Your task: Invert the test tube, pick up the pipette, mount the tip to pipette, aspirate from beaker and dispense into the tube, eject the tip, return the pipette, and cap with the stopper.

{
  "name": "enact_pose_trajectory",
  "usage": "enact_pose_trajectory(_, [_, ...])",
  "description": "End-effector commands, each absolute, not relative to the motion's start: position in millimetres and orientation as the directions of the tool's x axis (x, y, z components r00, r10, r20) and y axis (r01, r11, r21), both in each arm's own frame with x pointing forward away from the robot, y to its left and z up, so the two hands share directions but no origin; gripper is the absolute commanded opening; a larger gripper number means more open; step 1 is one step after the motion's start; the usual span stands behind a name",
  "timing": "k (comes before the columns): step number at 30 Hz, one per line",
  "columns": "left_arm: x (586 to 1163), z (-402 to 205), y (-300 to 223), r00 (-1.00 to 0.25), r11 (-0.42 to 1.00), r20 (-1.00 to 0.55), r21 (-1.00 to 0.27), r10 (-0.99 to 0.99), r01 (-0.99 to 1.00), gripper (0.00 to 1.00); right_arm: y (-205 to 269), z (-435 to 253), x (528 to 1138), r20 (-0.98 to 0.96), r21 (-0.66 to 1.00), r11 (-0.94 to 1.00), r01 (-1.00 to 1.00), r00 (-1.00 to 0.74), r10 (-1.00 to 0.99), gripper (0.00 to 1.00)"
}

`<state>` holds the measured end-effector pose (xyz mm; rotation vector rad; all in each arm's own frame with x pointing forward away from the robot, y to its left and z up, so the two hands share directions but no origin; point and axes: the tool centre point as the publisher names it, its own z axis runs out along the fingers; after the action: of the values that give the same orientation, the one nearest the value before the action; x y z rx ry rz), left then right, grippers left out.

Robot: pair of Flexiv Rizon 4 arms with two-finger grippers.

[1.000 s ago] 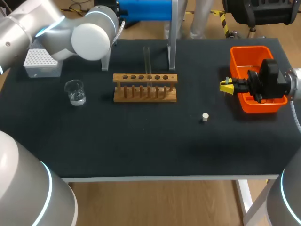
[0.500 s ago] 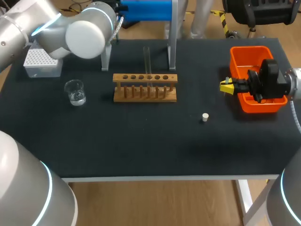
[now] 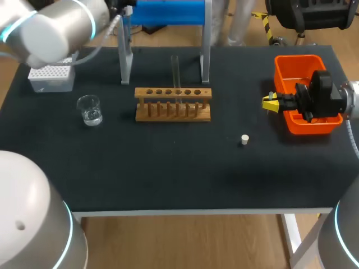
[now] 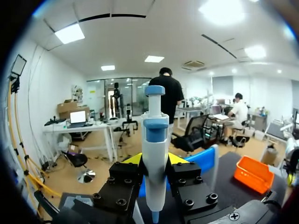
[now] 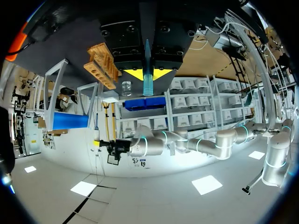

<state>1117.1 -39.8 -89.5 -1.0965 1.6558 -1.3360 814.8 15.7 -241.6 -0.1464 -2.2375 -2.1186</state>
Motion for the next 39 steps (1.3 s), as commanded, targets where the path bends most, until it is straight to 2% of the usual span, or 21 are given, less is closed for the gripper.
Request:
enact_pose_trajectory(1, [1093, -67, -24, -0.541, 0.145, -0.015, -0.97, -0.841, -0.197, 0.0, 15, -241, 814, 0.106, 0.993, 0.055, 0.108, -0.994, 0.031, 0.0])
enact_pose_trajectory(5, [1074, -52, -19, -0.624, 0.211, -0.061, -0.963, -0.779, -0.169, 0.0, 15, -241, 814, 0.106, 0.993, 0.055, 0.108, -0.994, 0.031, 0.0])
enact_pose_trajectory(7, [1070, -50, -13, -0.584, 0.235, -0.058, -0.944, -0.809, -0.232, 0.0, 15, -241, 814, 0.106, 0.993, 0.055, 0.108, -0.994, 0.031, 0.0])
enact_pose_trajectory(22, [1070, -50, -13, -0.584, 0.235, -0.058, -0.944, -0.809, -0.232, 0.0, 15, -241, 814, 0.106, 0.993, 0.055, 0.108, -0.994, 0.031, 0.0])
enact_pose_trajectory(25, [1047, -37, -26, -0.704, 0.275, -0.095, -0.95, -0.704, -0.147, 0.0, 15, -241, 814, 0.106, 0.993, 0.055, 0.108, -0.994, 0.031, 0.0])
enact_pose_trajectory(28, [1027, -28, -33, -0.761, 0.274, -0.103, -0.956, -0.64, -0.101, 0.0, 15, -241, 814, 0.106, 0.993, 0.055, 0.108, -0.994, 0.031, 0.0])
enact_pose_trajectory(39, [951, -8, -65, -0.899, 0.195, -0.107, -0.98, -0.425, 0.024, 0.0, 15, -241, 814, 0.106, 0.993, 0.055, 0.108, -0.994, 0.031, 0.0])
